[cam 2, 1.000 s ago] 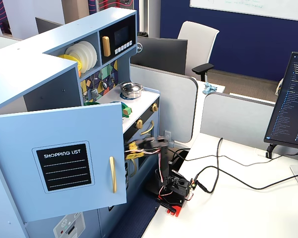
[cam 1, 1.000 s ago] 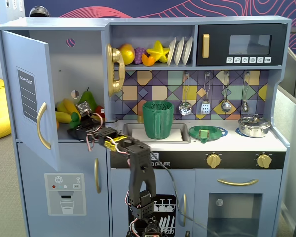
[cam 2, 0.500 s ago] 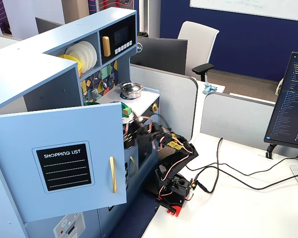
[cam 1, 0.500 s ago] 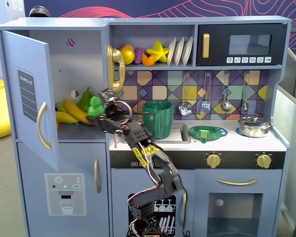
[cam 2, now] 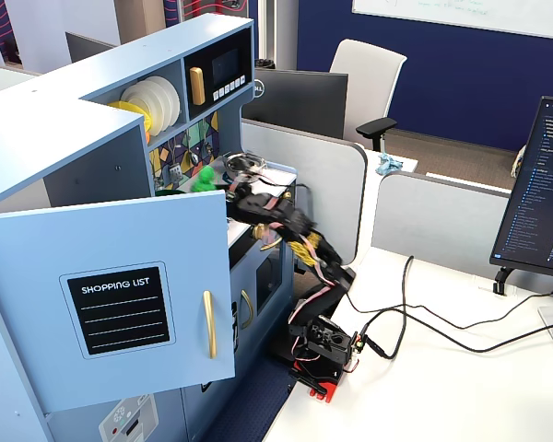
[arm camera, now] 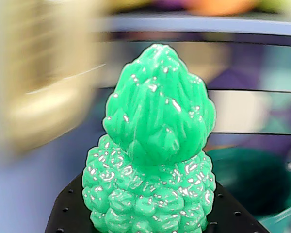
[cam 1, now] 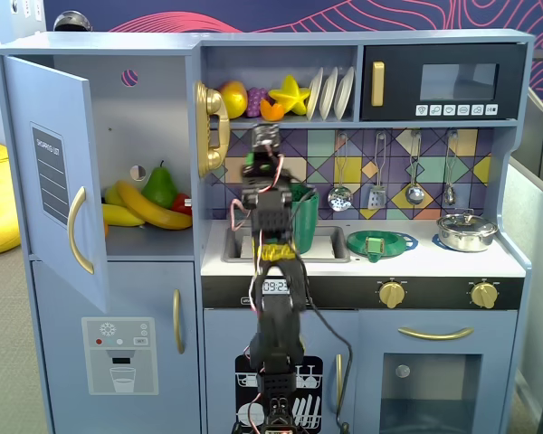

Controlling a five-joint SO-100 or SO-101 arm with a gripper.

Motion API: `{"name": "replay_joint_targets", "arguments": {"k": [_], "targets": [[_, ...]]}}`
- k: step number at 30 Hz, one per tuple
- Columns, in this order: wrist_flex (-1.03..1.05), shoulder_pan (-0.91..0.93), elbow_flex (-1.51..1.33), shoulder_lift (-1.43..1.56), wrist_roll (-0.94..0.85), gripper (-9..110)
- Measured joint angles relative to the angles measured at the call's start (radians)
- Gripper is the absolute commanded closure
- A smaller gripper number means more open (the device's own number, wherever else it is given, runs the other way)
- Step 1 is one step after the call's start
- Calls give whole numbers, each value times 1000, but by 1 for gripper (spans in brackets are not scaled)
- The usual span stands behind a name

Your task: Pick up the green pineapple from the left cabinet and place it in the green recipient

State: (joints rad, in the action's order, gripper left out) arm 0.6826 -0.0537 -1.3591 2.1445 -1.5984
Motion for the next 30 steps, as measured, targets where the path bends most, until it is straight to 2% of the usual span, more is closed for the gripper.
{"name": "replay_joint_targets", "arguments": {"k": [7,14,15,18,20,30], "targets": [[-172,69,20,-255,-18,101],[-212,97,74,-428,-51,101],[-212,94,94,-453,-54,100],[-212,95,150,-511,-52,80],[-221,104,173,-525,-23,74],[-224,112,183,-526,6,72]]}}
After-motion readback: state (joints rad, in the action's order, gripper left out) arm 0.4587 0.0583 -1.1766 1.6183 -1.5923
